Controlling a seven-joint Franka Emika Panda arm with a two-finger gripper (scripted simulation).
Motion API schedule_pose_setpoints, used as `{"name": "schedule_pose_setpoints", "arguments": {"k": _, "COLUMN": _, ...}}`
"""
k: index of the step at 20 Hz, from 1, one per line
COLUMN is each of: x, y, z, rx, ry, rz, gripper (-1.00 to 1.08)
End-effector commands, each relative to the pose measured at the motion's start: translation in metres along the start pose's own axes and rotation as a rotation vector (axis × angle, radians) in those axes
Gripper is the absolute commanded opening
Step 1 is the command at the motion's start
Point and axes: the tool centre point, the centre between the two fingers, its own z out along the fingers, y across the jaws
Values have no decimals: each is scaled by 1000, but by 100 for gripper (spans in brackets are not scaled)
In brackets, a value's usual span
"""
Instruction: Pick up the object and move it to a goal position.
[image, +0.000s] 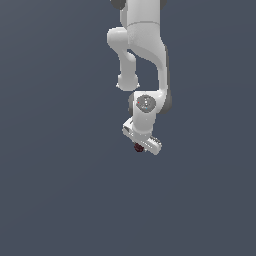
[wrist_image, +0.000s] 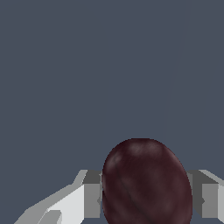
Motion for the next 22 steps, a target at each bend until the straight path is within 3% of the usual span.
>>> {"name": "schedule_pose_setpoints", "arguments": {"k": 1, "x": 0, "y": 0, "z": 1, "rx": 0, "ry": 0, "rz": 1, "gripper": -100}}
{"name": "schedule_pose_setpoints", "arguments": {"k": 13, "x": 2, "y": 7, "z": -4, "rx": 0, "ry": 0, "rz": 0, "gripper": -100}}
{"name": "schedule_pose_setpoints", "arguments": {"k": 22, "x": 15, "y": 56, "z": -35, "rx": 1, "ry": 0, "rz": 0, "gripper": -100}}
